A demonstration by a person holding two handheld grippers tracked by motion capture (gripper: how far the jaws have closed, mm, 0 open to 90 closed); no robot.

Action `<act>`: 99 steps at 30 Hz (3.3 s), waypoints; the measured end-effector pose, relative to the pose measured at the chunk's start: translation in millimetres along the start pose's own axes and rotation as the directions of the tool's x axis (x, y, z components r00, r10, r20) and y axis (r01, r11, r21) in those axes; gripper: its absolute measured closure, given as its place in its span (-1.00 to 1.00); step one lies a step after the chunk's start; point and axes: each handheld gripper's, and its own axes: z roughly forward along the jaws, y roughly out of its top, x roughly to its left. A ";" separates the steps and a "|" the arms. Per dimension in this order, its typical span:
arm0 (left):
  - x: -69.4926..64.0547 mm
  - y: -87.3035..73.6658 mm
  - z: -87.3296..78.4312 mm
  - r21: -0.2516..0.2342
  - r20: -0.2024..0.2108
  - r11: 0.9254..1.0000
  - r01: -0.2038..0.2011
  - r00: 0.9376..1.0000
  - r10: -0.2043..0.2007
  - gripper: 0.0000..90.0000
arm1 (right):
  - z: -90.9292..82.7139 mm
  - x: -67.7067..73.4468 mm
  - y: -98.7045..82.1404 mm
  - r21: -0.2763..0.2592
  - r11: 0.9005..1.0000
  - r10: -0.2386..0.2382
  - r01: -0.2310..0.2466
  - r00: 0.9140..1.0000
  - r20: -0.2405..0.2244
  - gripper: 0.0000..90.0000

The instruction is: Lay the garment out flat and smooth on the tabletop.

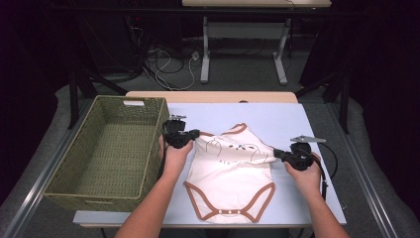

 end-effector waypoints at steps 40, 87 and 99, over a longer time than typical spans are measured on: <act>-37.2 -99.1 -89.5 0.107 0.014 0.963 -0.249 0.968 0.249 0.90 | -80.3 53.7 -41.3 0.041 0.996 -0.078 0.083 0.991 -0.105 1.00; -34.1 -134.3 -72.7 0.005 0.107 0.966 -0.259 0.960 0.257 -0.18 | -59.0 68.0 -73.9 -0.060 0.960 -0.278 0.273 0.958 -0.077 -0.06; -43.1 -115.1 -63.2 -0.002 0.080 0.958 -0.286 0.955 0.286 -0.19 | -55.8 71.2 -58.3 -0.055 0.957 -0.291 0.286 0.947 -0.134 -0.30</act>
